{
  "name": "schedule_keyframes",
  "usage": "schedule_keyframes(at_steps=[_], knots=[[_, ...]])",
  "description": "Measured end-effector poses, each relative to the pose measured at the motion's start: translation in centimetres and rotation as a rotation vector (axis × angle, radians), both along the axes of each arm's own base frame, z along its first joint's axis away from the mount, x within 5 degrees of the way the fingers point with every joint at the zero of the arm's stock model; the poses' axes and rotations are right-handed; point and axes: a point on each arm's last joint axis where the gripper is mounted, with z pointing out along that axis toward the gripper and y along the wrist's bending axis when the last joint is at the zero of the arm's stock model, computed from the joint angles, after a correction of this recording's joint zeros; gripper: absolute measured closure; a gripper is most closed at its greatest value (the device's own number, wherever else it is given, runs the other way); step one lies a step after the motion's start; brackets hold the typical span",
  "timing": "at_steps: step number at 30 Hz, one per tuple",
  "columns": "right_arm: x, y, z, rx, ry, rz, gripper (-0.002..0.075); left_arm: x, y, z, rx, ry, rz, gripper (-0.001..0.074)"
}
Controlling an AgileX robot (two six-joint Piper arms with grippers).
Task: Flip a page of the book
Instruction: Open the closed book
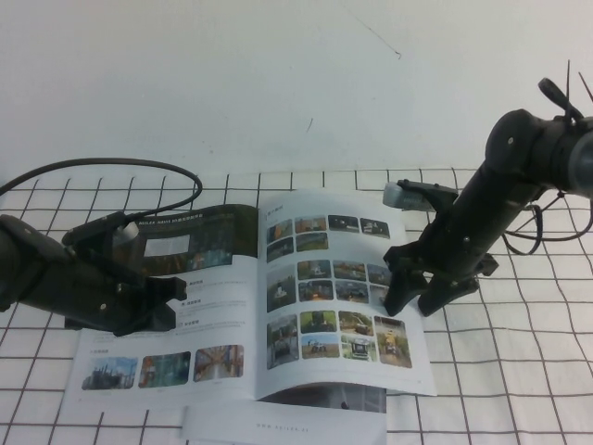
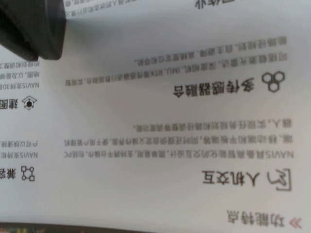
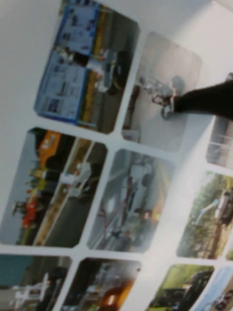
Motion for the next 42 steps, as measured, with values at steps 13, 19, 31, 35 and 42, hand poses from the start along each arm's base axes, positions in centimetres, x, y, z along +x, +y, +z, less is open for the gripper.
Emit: schedule_keyframes(at_steps=[13, 19, 31, 35, 42], knots=[[0.4, 2.0, 0.8, 0.255, -0.024, -0.029, 0.0279, 0.2, 0.0, 0.1, -0.006, -0.009, 0.023, 0.0738], [0.6, 2.9, 1.6, 0.386, -0.031, -0.05, 0.0279, 0.2, 0.0, 0.1, -0.004, -0.011, 0.022, 0.0738], [0.3, 3.4, 3.2, 0.49, -0.032, -0.031, 0.0281, 0.2, 0.0, 0.1, -0.004, -0.011, 0.022, 0.0738], [0.4, 3.5, 4.4, 0.503, -0.062, -0.018, 0.0282, 0.2, 0.0, 0.1, -0.004, -0.011, 0.022, 0.0738], [0.5, 3.7, 7.0, 0.542, -0.085, 0.029, 0.0283, 0.2, 0.0, 0.1, -0.004, -0.011, 0.022, 0.0738]])
